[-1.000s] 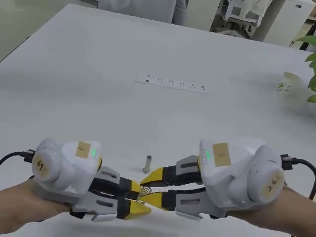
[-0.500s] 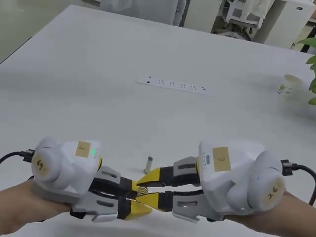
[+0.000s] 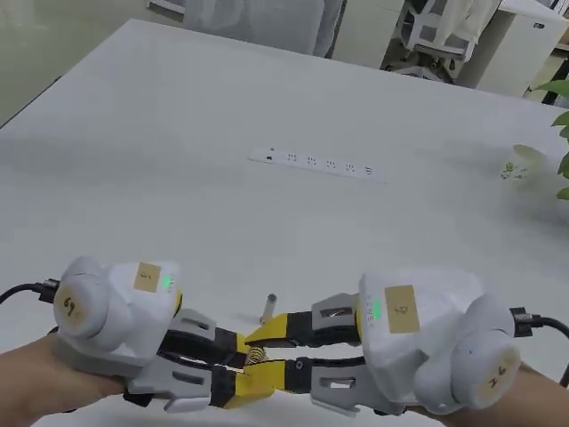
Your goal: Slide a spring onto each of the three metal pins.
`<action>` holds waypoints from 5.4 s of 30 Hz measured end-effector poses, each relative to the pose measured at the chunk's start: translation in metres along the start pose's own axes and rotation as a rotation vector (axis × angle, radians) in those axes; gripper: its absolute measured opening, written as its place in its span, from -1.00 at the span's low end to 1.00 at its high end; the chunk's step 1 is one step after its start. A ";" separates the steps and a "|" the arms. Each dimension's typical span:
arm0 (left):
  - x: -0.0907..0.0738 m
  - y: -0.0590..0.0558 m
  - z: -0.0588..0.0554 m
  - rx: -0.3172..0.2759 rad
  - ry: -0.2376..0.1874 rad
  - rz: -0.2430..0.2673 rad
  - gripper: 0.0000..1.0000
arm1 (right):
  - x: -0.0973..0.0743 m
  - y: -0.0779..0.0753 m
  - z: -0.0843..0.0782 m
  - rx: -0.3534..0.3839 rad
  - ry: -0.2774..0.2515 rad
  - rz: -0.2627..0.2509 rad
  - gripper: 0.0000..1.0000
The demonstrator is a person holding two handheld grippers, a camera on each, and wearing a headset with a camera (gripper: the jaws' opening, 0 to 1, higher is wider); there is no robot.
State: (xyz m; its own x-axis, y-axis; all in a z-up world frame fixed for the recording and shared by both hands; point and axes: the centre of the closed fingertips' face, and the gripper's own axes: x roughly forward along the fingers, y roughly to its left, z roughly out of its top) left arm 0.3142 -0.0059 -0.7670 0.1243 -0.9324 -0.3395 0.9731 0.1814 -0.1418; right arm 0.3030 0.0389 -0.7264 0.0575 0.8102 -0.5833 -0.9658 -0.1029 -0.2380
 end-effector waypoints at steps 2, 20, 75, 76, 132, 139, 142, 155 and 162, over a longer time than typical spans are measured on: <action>0.000 0.001 0.001 -0.004 -0.004 0.001 -0.90 | 0.000 -0.001 0.001 0.002 -0.001 -0.001 -0.86; -0.005 0.003 -0.004 -0.048 -0.007 0.034 -0.69 | 0.000 -0.002 -0.001 -0.007 0.009 -0.011 -0.86; -0.091 0.014 -0.033 -0.199 -0.065 0.284 0.19 | -0.003 -0.028 -0.016 0.004 0.051 -0.102 -0.86; -0.094 0.016 -0.035 -0.202 -0.065 0.294 0.24 | -0.003 -0.028 -0.016 0.007 0.050 -0.103 -0.86; -0.138 0.050 -0.045 -0.245 -0.110 0.489 0.96 | 0.004 -0.104 -0.056 0.222 0.083 -0.234 -0.86; -0.138 0.051 -0.045 -0.246 -0.113 0.491 0.96 | 0.009 -0.104 -0.055 0.225 0.085 -0.226 -0.86; -0.138 0.052 -0.045 -0.245 -0.113 0.491 0.96 | 0.010 -0.103 -0.056 0.224 0.089 -0.222 -0.86; -0.137 0.054 -0.043 -0.247 -0.120 0.492 0.96 | 0.014 -0.102 -0.066 0.237 0.105 -0.219 -0.86; -0.137 0.053 -0.045 -0.250 -0.118 0.494 0.96 | 0.020 -0.099 -0.072 0.240 0.119 -0.208 -0.85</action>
State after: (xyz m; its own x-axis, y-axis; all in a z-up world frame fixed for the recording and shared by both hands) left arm 0.3401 0.1458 -0.7698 0.5880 -0.7440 -0.3175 0.7203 0.6602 -0.2129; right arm 0.4179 0.0241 -0.7704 0.2751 0.7250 -0.6314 -0.9614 0.2078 -0.1803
